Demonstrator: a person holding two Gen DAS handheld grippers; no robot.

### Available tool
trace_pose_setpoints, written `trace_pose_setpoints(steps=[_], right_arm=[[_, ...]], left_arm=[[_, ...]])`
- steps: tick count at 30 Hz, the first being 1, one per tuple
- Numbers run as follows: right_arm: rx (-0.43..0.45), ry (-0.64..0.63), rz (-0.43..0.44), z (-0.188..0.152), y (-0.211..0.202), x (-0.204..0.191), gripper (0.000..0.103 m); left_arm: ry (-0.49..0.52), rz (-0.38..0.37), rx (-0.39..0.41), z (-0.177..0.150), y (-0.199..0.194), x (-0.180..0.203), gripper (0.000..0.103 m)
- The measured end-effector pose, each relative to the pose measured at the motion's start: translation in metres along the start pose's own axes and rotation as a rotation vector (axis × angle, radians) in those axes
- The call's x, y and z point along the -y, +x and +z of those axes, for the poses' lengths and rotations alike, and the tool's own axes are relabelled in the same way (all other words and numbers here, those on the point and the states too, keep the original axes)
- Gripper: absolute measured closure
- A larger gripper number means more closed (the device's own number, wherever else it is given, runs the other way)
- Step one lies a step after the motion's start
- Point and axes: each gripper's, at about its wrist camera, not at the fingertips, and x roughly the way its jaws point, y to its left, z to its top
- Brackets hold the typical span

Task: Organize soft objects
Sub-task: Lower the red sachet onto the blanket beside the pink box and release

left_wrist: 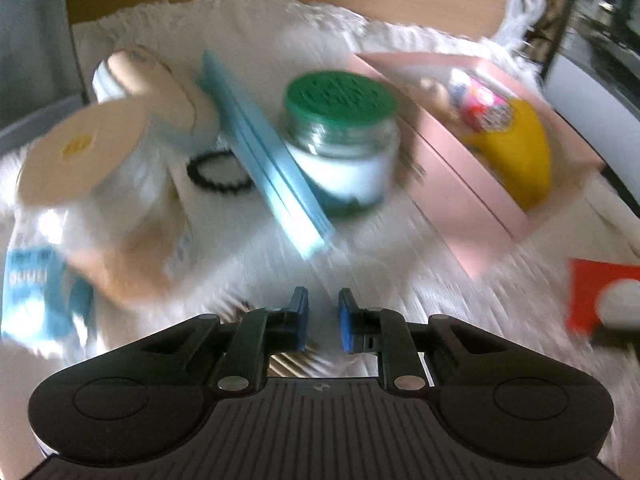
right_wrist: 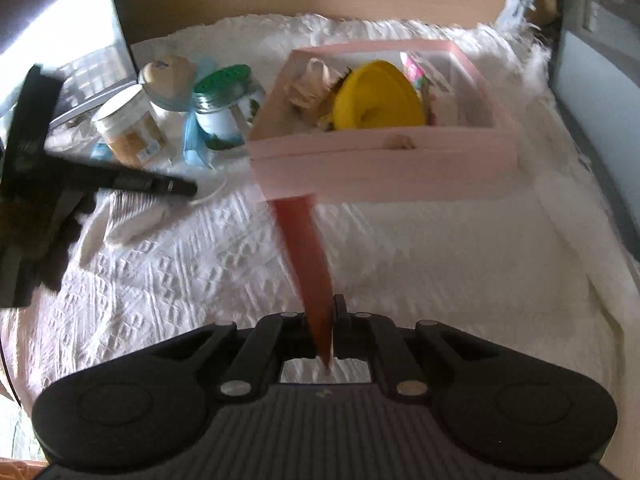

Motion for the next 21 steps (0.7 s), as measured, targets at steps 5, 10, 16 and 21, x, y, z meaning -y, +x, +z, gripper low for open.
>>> trace_pose_setpoints(steps=[5, 10, 16, 21], right_arm=[[-0.004, -0.03, 0.039, 0.01, 0.008, -0.011, 0.097], [-0.001, -0.031, 0.075, 0.019, 0.018, -0.019, 0.096], [-0.006, -0.041, 0.072, 0.02, 0.02, -0.009, 0.096], [-0.022, -0.025, 0.058, 0.013, 0.021, 0.006, 0.095]], left_arm=[[0.037, -0.019, -0.009, -0.038, -0.029, 0.0, 0.084], [-0.04, 0.021, 0.082, -0.066, -0.066, -0.005, 0.083], [-0.348, 0.164, 0.202, -0.092, -0.106, -0.026, 0.083], [-0.673, 0.22, 0.167, -0.12, -0.111, -0.071, 0.082]])
